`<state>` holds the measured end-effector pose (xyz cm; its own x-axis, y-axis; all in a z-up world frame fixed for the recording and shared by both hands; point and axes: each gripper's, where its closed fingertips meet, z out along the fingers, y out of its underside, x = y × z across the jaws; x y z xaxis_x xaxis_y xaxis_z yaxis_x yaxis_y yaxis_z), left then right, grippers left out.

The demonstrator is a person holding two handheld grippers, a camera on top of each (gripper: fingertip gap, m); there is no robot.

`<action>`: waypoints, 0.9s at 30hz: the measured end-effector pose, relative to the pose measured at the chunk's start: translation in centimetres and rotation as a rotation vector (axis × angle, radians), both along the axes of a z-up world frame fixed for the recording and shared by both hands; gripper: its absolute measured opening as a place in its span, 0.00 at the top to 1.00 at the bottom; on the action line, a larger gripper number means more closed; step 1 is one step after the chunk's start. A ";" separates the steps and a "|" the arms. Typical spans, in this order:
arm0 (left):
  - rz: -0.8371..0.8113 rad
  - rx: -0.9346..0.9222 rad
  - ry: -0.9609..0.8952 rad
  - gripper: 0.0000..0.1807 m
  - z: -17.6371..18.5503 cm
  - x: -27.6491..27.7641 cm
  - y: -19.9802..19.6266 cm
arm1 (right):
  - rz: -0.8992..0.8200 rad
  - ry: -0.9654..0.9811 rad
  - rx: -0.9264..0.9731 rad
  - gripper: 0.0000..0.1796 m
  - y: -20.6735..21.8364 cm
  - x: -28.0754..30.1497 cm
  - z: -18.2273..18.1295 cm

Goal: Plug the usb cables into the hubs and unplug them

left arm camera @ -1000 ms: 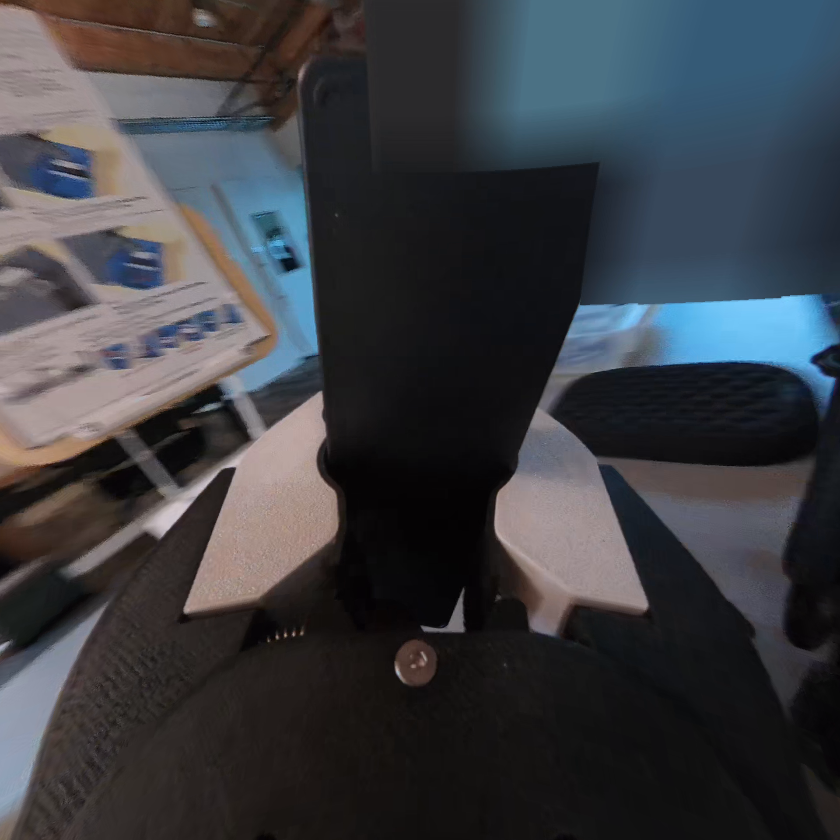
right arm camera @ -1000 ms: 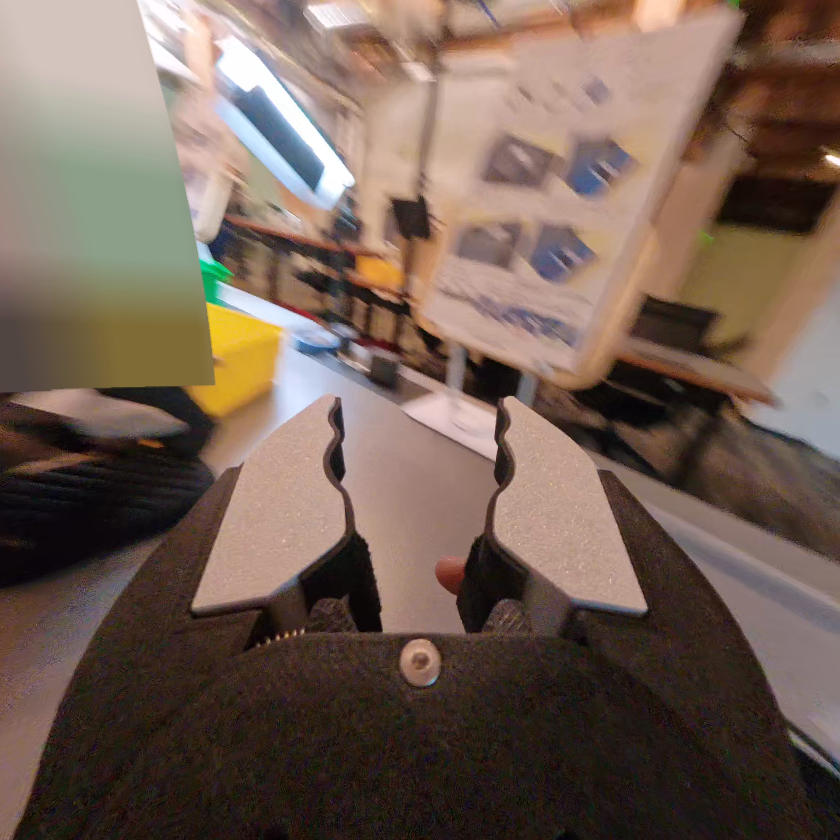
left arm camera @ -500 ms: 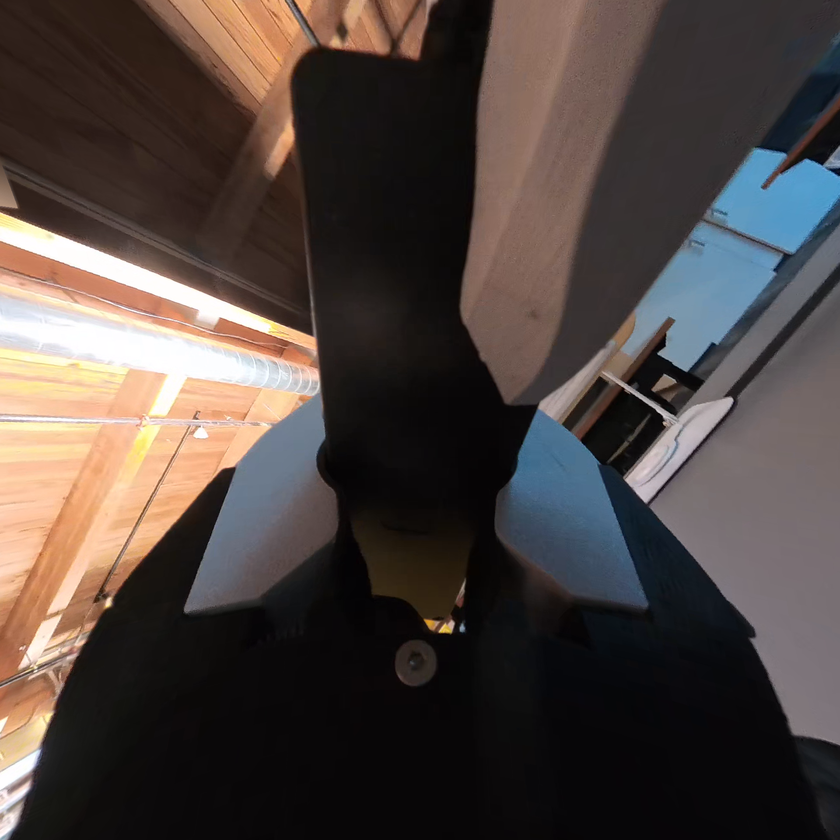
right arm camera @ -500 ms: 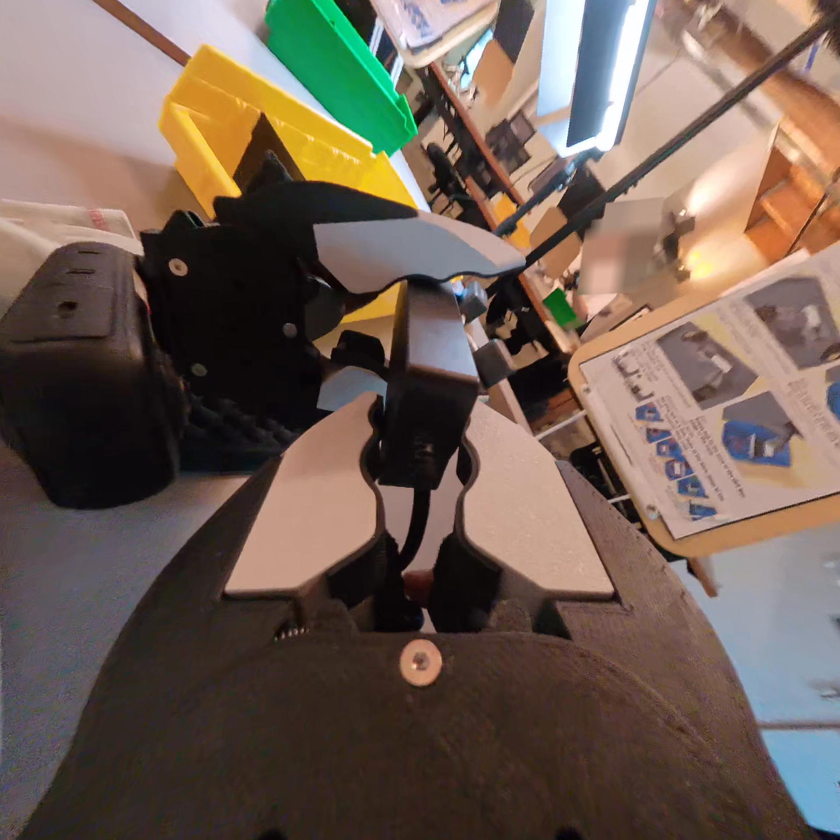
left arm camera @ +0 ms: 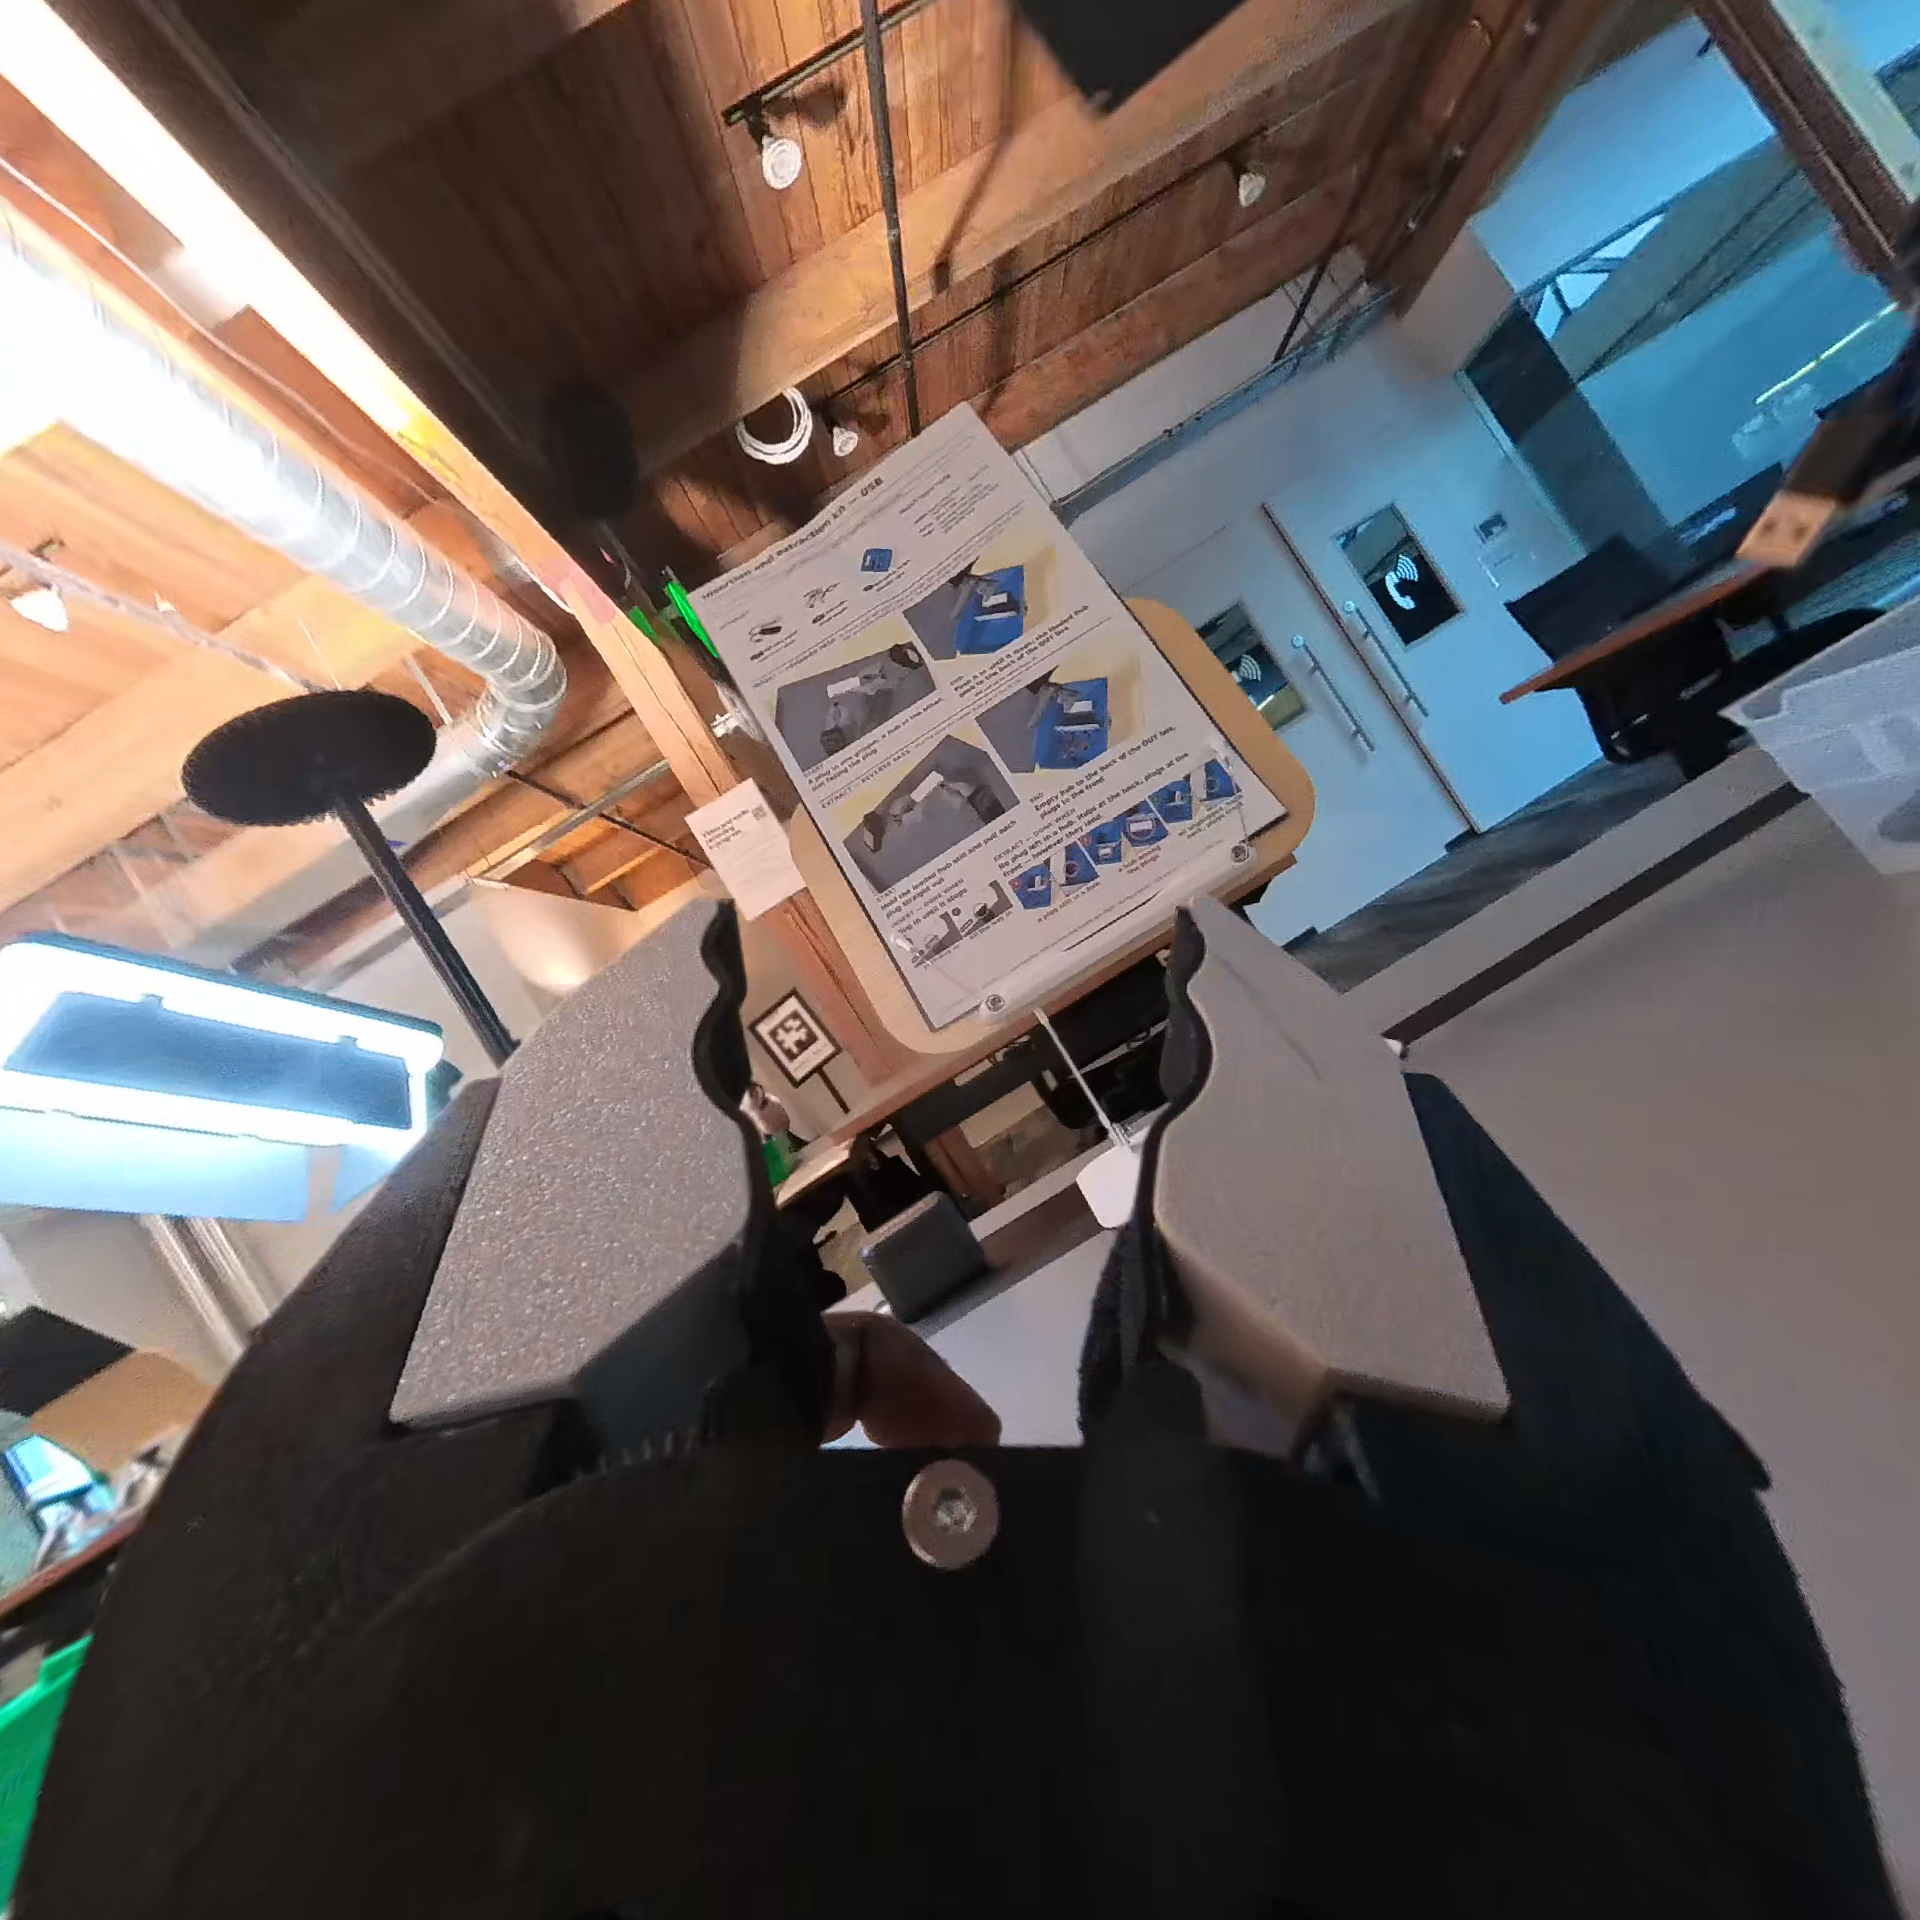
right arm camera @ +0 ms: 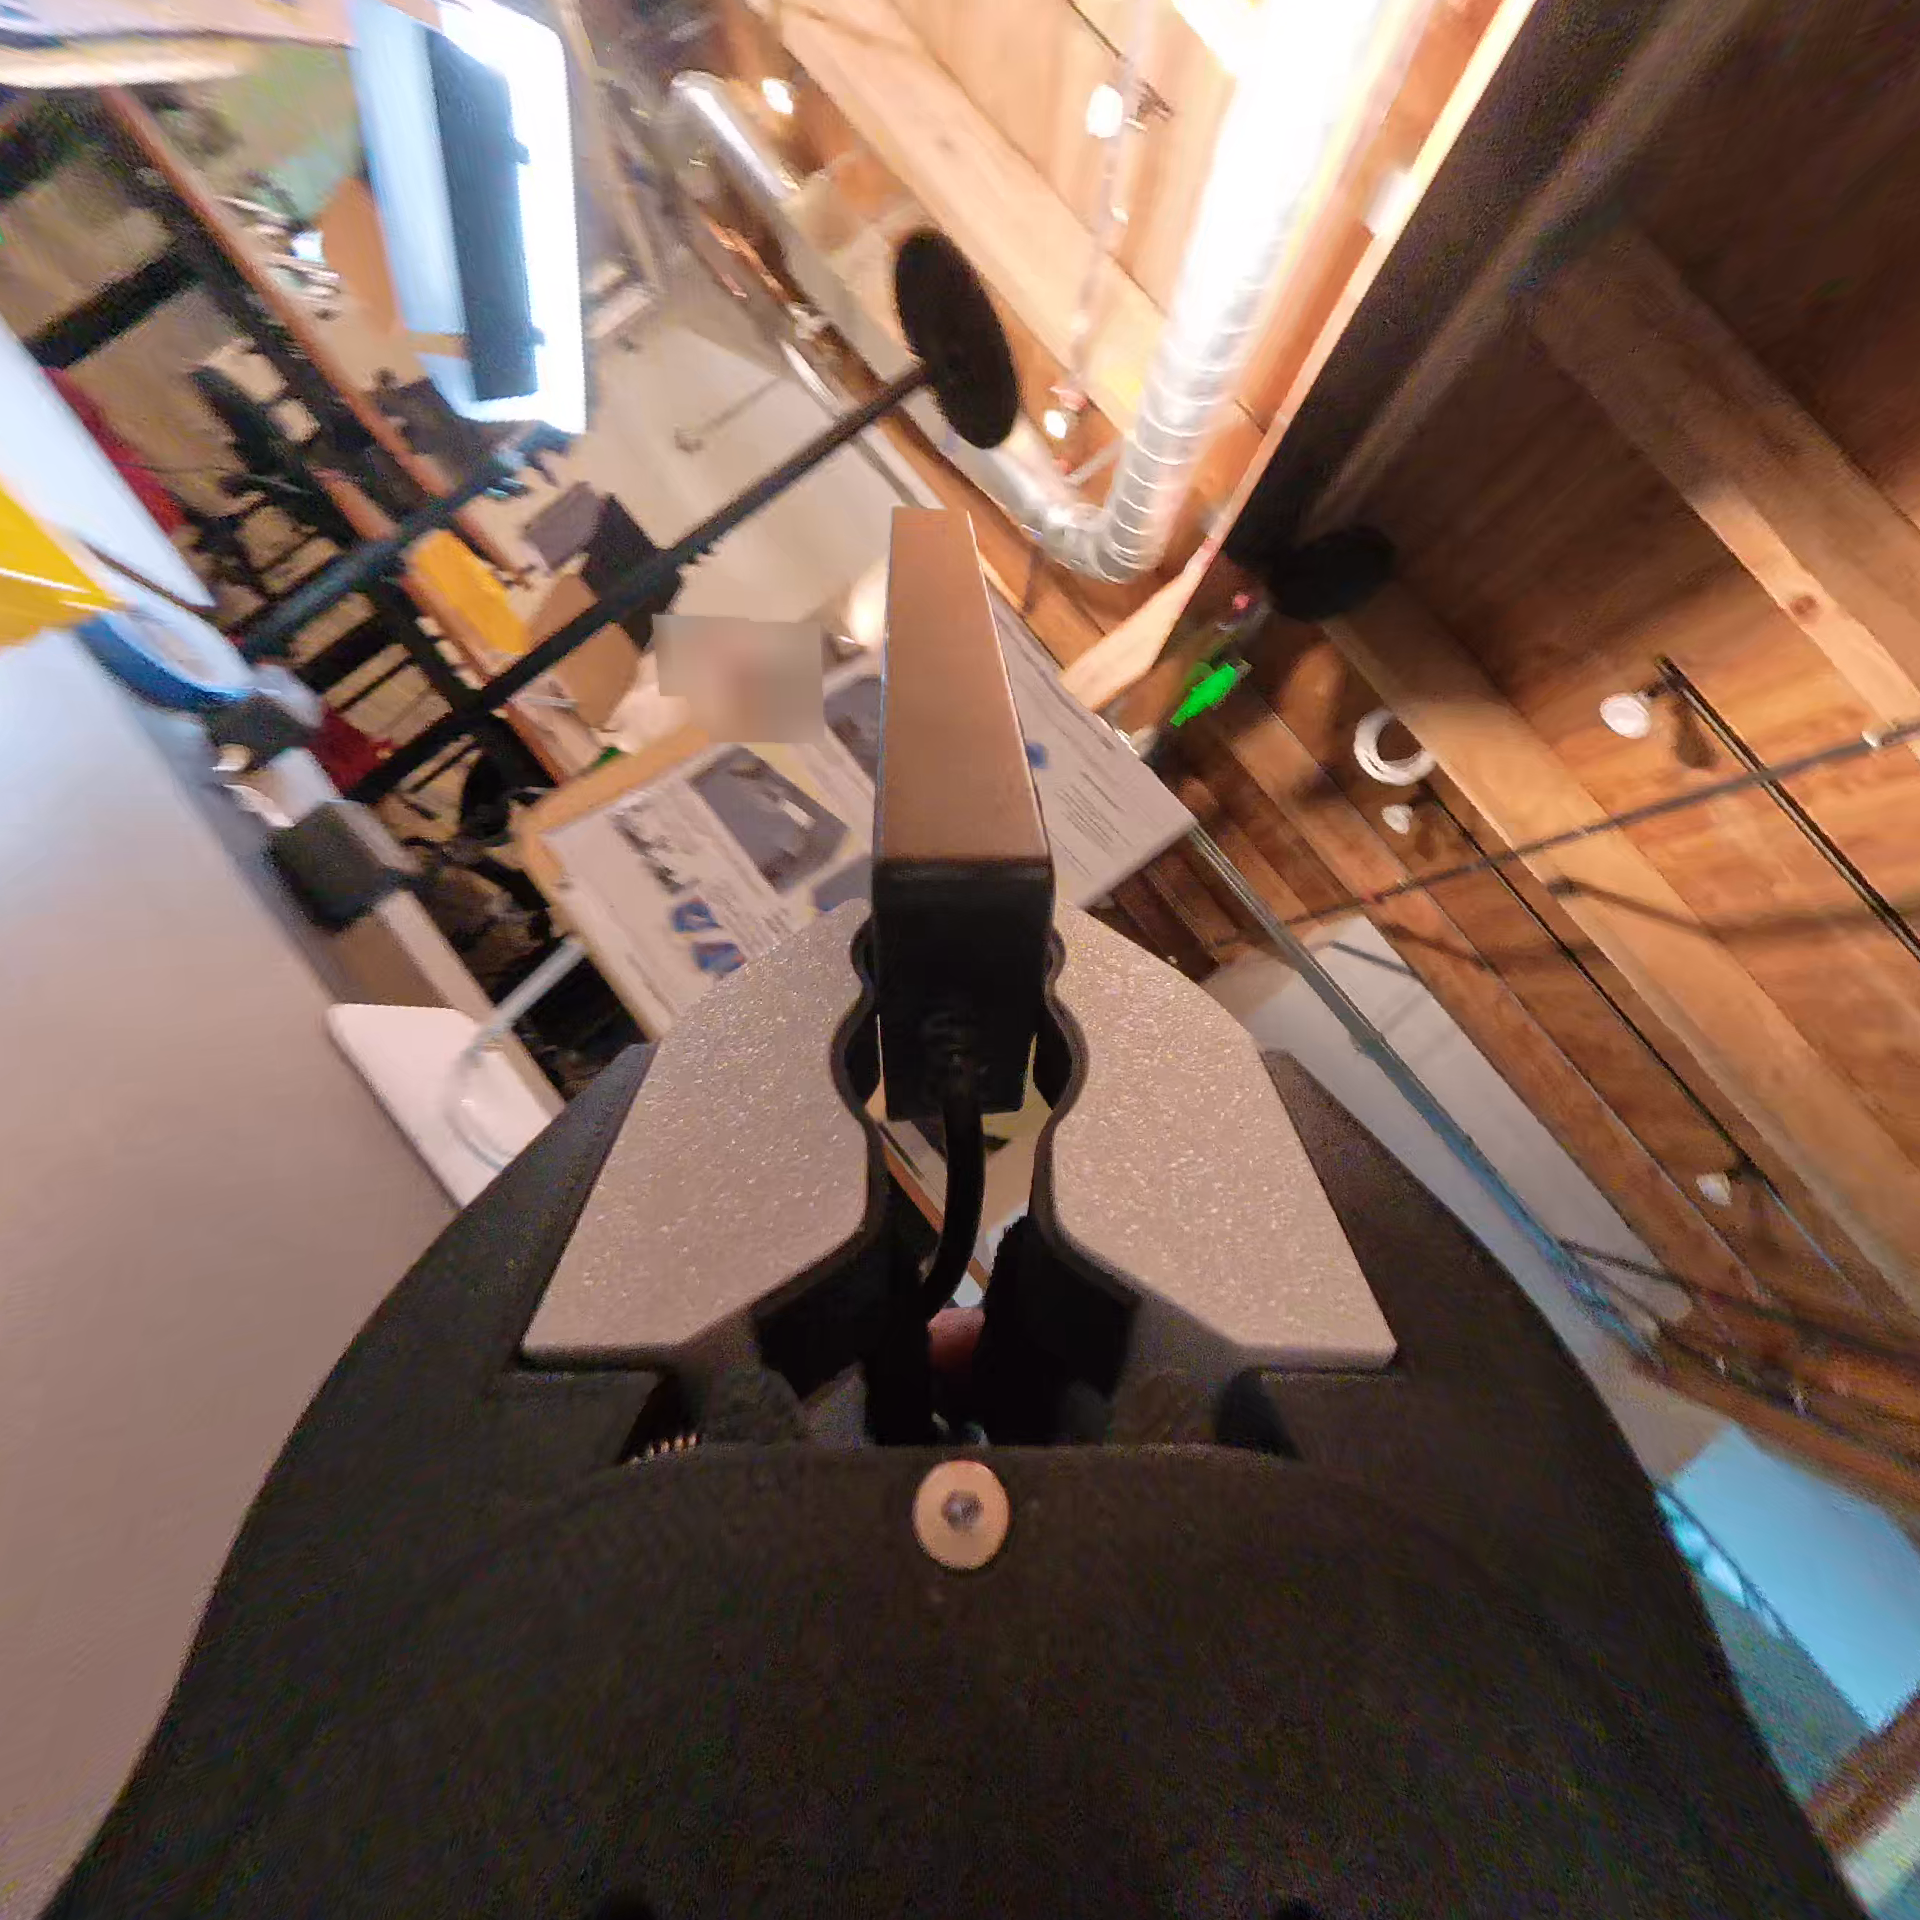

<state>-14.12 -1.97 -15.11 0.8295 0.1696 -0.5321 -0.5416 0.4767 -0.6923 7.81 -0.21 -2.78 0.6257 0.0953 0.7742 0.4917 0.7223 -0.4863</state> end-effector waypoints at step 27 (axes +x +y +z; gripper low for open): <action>-0.120 -0.085 -0.192 0.62 -0.5 -1.6 0.8 | -0.174 -0.200 -0.783 0.86 17.4 19.6 -18.6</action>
<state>-15.70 -1.20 -15.57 0.9284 0.0249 -0.3709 -0.3391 0.4656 -0.8175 27.37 17.18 -21.35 0.5383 0.5680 0.6226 0.6960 0.1169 -0.7085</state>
